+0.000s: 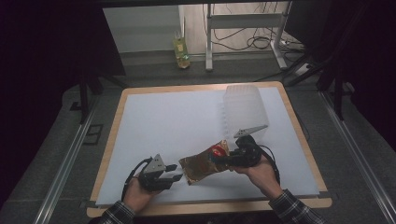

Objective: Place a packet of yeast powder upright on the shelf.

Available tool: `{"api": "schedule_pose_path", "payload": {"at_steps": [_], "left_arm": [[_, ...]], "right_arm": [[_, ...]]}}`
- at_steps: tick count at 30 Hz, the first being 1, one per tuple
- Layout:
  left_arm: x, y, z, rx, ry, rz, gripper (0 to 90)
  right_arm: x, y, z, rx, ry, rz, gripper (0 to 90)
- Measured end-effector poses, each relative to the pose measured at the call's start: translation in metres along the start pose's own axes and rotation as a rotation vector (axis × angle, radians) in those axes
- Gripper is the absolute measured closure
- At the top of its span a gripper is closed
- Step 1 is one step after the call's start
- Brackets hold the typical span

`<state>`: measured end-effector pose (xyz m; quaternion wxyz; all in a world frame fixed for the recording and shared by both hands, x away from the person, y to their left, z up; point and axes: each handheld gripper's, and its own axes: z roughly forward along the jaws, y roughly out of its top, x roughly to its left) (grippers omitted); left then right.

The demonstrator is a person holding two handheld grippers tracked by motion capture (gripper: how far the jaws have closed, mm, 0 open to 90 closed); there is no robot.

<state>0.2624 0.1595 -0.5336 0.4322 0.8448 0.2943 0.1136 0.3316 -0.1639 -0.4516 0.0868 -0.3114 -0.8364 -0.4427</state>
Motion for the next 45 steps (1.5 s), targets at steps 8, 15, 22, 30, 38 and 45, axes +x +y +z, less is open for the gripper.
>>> {"api": "schedule_pose_path", "payload": {"at_steps": [8,15,22,30,38,45], "left_arm": [[-0.001,0.001,-0.001,-0.015,0.008,0.012,47.8],[-0.001,0.001,-0.001,-0.029,0.009,0.011,39.8],[-0.001,0.001,0.0,-0.034,0.013,0.013,30.9],[0.003,0.001,-0.002,-0.064,-0.017,-0.029,18.9],[0.004,0.001,-0.004,-0.095,-0.04,-0.039,9.7],[0.004,0.002,-0.004,-0.09,-0.036,-0.026,8.6]], "right_arm": [[0.005,0.009,-0.009,0.0,-0.027,-0.062,76.4],[0.007,0.013,-0.012,0.02,-0.048,-0.107,76.3],[0.01,0.019,-0.015,0.049,-0.071,-0.168,76.2],[0.009,0.029,-0.022,0.088,-0.042,-0.227,76.3],[0.01,0.046,-0.035,0.14,-0.064,-0.35,76.5],[0.01,0.06,-0.044,0.195,-0.081,-0.458,76.6]]}}
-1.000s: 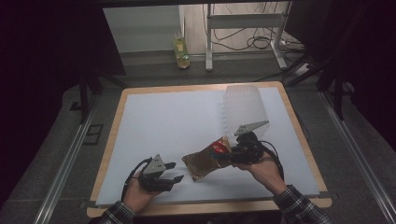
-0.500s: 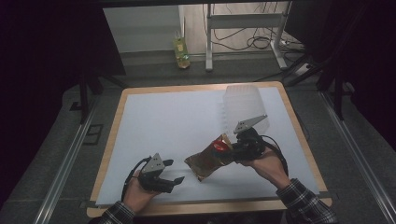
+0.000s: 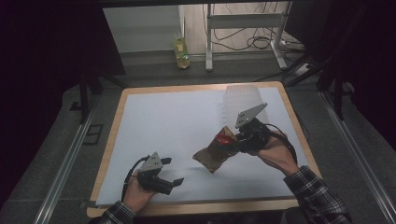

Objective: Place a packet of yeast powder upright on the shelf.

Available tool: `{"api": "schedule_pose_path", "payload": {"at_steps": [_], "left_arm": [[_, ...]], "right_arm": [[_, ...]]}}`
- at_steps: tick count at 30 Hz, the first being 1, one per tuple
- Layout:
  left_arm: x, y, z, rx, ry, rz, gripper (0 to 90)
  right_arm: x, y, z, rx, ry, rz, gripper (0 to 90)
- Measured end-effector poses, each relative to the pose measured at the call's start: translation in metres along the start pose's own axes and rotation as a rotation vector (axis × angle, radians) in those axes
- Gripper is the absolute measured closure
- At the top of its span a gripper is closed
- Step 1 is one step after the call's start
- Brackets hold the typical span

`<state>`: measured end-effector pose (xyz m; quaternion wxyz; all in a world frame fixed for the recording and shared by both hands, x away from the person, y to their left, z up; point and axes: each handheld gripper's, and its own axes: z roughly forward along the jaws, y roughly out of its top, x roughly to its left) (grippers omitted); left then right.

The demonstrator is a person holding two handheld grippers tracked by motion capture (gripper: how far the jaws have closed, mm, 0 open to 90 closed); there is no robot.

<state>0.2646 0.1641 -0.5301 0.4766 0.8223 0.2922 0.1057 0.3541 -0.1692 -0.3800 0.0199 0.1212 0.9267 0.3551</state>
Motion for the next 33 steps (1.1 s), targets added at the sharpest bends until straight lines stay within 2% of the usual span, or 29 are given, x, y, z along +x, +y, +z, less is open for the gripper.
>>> {"api": "schedule_pose_path", "payload": {"at_steps": [1,2,3,4,5,6,7,8,13,15,16,17,19,22,27,30,31,33], "left_arm": [[0.0,0.0,0.0,-0.001,0.0,0.004,8.3],[0.0,0.0,0.0,-0.001,0.0,0.004,8.2],[0.0,0.0,0.0,-0.001,0.001,0.004,8.0],[0.0,0.0,0.0,-0.003,0.0,0.001,8.0],[0.0,0.0,-0.001,-0.009,-0.006,-0.004,7.6],[0.0,0.0,-0.001,-0.009,-0.006,-0.004,7.4],[0.001,0.0,-0.001,-0.014,-0.008,-0.01,7.1],[0.001,0.0,-0.001,-0.017,-0.008,-0.012,7.1],[0.002,0.0,-0.002,-0.033,-0.014,-0.019,4.9],[0.002,0.0,-0.002,-0.033,-0.017,-0.016,4.3],[0.002,0.0,-0.002,-0.033,-0.017,-0.016,4.2],[0.002,0.0,-0.001,-0.03,-0.014,-0.011,4.0],[0.002,0.0,-0.001,-0.029,-0.015,-0.009,4.0],[0.002,0.0,-0.001,-0.026,-0.016,-0.006,4.0],[0.001,-0.001,0.0,-0.022,-0.017,-0.001,3.8],[0.001,-0.001,0.0,-0.021,-0.018,-0.001,3.8],[0.001,-0.001,0.0,-0.019,-0.019,0.0,3.7],[0.001,-0.001,0.0,-0.019,-0.019,0.002,3.7]], "right_arm": [[-0.003,0.003,-0.003,0.011,-0.002,-0.02,76.7],[-0.003,0.003,-0.003,0.011,-0.002,-0.02,76.7],[-0.005,0.005,-0.005,0.019,-0.003,-0.045,76.7],[-0.005,0.005,-0.005,0.019,-0.003,-0.045,76.7],[-0.008,0.008,-0.009,0.025,-0.001,-0.076,76.8],[-0.008,0.008,-0.009,0.025,-0.001,-0.076,76.8],[-0.01,0.011,-0.013,0.032,0.0,-0.109,76.8],[-0.01,0.011,-0.013,0.032,0.0,-0.109,76.8],[-0.015,0.022,-0.021,0.093,-0.027,-0.183,76.8],[-0.017,0.028,-0.027,0.109,-0.027,-0.226,76.8],[-0.017,0.028,-0.027,0.109,-0.027,-0.226,76.8],[-0.019,0.033,-0.03,0.117,-0.023,-0.256,76.8],[-0.02,0.034,-0.031,0.118,-0.019,-0.263,76.8],[-0.022,0.041,-0.035,0.138,-0.014,-0.304,76.9],[-0.028,0.052,-0.044,0.159,-0.023,-0.349,76.8],[-0.029,0.056,-0.048,0.162,-0.03,-0.359,76.7],[-0.031,0.06,-0.052,0.174,-0.037,-0.383,76.7],[-0.031,0.061,-0.053,0.176,-0.037,-0.386,76.7]]}}
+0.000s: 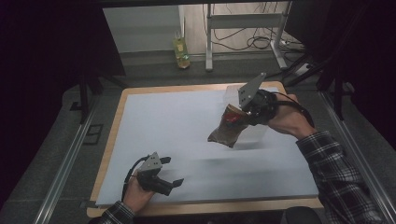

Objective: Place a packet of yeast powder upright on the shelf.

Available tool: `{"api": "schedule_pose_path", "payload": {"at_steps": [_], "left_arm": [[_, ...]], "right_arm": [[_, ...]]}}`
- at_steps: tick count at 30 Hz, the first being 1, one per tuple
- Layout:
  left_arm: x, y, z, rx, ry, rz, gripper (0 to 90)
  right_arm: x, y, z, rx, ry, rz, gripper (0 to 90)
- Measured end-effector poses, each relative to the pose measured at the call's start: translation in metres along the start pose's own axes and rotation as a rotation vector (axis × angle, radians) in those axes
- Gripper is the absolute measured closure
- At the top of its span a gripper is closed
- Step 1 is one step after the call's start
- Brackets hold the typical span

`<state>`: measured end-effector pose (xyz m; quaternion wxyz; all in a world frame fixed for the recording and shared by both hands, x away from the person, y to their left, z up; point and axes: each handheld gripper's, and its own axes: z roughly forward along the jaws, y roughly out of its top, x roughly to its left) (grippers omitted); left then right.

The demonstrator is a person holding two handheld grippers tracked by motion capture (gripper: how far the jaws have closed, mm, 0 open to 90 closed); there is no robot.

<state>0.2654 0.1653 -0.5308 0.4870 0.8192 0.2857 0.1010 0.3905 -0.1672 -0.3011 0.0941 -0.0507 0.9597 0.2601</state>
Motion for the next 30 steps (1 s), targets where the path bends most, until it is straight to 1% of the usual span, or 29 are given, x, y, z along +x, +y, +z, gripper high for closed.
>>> {"api": "schedule_pose_path", "payload": {"at_steps": [1,3,4,6,8,10,11,13,14,15,16,20,21,22,26,28,30], "left_arm": [[0.0,0.0,0.0,0.001,-0.002,0.002,3.7],[0.0,0.0,0.0,0.002,-0.003,0.003,3.8],[-0.001,0.0,0.001,0.004,-0.002,0.004,3.8],[-0.001,0.0,0.001,0.005,-0.005,0.006,3.8],[-0.001,0.0,0.001,0.005,-0.006,0.009,3.7],[-0.001,0.0,0.001,0.006,-0.007,0.009,3.8],[-0.001,0.0,0.001,0.006,-0.006,0.01,3.8],[-0.001,0.0,0.001,0.006,-0.006,0.009,3.8],[-0.001,0.0,0.001,0.012,-0.007,0.016,3.7],[-0.001,0.0,0.001,0.012,-0.007,0.016,3.7],[-0.001,0.0,0.002,0.014,-0.006,0.017,3.7],[-0.002,0.0,0.002,0.015,-0.008,0.019,3.8],[-0.002,0.0,0.002,0.015,-0.009,0.019,3.8],[-0.002,0.0,0.002,0.015,-0.008,0.018,3.7],[-0.002,0.0,0.002,0.017,-0.011,0.018,3.8],[-0.002,0.0,0.002,0.018,-0.013,0.019,3.8],[-0.002,0.0,0.003,0.021,-0.014,0.02,3.8]], "right_arm": [[-0.003,0.002,-0.004,0.009,-0.005,-0.012,76.7],[-0.004,0.003,-0.006,0.015,-0.012,-0.015,76.7],[-0.008,0.005,-0.012,0.024,-0.026,-0.03,76.7],[-0.009,0.005,-0.013,0.026,-0.029,-0.03,76.7],[-0.015,0.006,-0.02,0.034,-0.045,-0.044,76.7],[-0.016,0.006,-0.022,0.038,-0.044,-0.042,76.7],[-0.019,0.006,-0.024,0.037,-0.045,-0.052,76.7],[-0.023,0.006,-0.028,0.042,-0.054,-0.05,76.7],[-0.027,0.006,-0.033,0.047,-0.058,-0.045,76.8],[-0.027,0.006,-0.033,0.047,-0.058,-0.045,76.8],[-0.031,0.006,-0.036,0.047,-0.066,-0.054,76.8],[-0.036,0.005,-0.04,0.051,-0.076,-0.054,76.8],[-0.037,0.004,-0.042,0.059,-0.076,-0.051,76.8],[-0.039,0.003,-0.043,0.06,-0.081,-0.059,76.8],[-0.047,-0.003,-0.048,0.076,-0.094,-0.051,76.8],[-0.049,-0.004,-0.049,0.076,-0.095,-0.057,76.8],[-0.055,-0.008,-0.05,0.088,-0.104,-0.057,76.7]]}}
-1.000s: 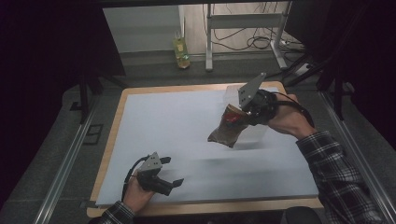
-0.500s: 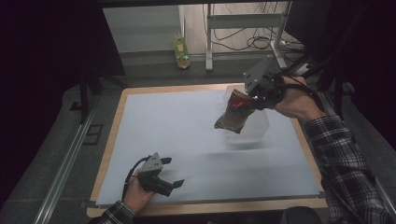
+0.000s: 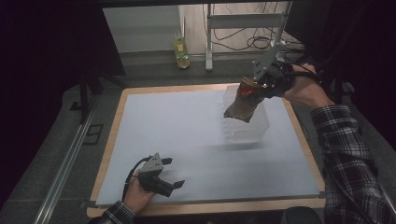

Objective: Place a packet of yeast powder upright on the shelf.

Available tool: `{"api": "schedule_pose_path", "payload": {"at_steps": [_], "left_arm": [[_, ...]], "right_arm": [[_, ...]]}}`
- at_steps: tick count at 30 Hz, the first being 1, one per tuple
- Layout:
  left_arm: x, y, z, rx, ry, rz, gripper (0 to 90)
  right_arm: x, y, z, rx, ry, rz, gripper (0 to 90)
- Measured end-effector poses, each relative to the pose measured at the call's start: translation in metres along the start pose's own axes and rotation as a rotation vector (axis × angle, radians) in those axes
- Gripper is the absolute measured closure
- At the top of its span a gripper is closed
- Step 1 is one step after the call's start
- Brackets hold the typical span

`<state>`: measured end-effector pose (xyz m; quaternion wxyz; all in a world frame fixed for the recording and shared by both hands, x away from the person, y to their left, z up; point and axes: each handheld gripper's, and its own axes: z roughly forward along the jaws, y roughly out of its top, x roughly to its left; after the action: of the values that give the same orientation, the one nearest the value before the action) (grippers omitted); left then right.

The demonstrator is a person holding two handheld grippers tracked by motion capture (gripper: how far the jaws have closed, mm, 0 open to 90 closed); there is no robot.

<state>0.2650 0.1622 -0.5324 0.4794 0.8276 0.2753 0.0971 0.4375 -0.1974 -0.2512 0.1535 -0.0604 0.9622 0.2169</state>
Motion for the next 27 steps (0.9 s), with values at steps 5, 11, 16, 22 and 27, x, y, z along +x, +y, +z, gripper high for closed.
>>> {"api": "schedule_pose_path", "payload": {"at_steps": [5,11,16,22,27], "left_arm": [[0.0,0.0,0.0,0.0,0.001,0.002,3.8],[0.0,0.0,0.0,0.0,-0.001,-0.001,3.8],[0.0,0.0,0.0,0.0,-0.001,-0.002,3.7],[0.001,0.0,0.0,0.0,-0.001,-0.003,3.8],[0.001,-0.001,0.0,-0.001,-0.001,-0.004,3.8]], "right_arm": [[-0.006,-0.006,0.002,0.02,-0.006,0.003,76.8],[-0.014,-0.018,0.01,0.052,-0.006,0.011,76.8],[-0.02,-0.028,0.022,0.098,-0.009,-0.002,76.9],[-0.026,-0.035,0.033,0.108,0.005,-0.01,76.9],[-0.03,-0.036,0.043,0.125,0.014,-0.031,76.9]]}}
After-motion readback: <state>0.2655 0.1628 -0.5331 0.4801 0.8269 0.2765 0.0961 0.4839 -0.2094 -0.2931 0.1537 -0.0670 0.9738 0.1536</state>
